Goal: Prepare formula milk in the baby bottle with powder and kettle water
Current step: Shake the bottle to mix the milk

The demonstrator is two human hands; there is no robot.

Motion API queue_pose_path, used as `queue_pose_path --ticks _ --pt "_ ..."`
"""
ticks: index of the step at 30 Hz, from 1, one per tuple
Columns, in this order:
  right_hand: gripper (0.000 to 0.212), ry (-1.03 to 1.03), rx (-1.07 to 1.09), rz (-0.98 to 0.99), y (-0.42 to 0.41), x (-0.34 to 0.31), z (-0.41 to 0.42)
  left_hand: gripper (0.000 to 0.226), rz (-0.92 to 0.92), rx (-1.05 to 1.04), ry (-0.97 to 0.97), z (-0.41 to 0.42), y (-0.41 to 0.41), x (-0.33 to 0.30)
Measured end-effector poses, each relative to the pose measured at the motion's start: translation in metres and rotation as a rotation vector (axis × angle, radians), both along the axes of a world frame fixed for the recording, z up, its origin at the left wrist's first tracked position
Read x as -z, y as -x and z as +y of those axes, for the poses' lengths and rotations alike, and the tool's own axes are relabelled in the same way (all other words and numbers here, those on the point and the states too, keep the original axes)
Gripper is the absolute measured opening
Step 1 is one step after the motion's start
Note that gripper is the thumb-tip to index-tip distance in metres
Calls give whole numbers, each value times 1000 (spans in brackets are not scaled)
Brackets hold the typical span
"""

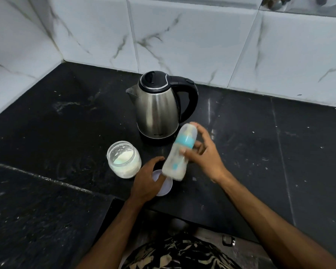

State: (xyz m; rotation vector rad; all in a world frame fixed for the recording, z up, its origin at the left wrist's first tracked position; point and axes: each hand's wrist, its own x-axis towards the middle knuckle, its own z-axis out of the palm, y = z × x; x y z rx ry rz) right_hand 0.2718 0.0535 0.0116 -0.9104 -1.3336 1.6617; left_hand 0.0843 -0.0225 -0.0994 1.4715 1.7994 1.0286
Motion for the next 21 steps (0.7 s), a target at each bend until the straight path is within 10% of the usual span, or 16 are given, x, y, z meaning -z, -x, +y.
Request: queue_pose_path --ticks 4,9,14,19,21 --pt "61 122 289 288 3 0 18 47 33 -16 -22 0 -4 -3" --pt "77 -33 -108 -40 3 2 -1 54 -37 13 15 0 1 2" --pt "70 93 326 294 2 -2 22 48 30 -18 -36 -1 -5 -4" --pt "78 3 -56 -3 2 3 0 53 -27 9 -9 0 0 1" --pt "77 9 116 83 2 -1 9 49 16 -4 -21 -1 -2 -1"
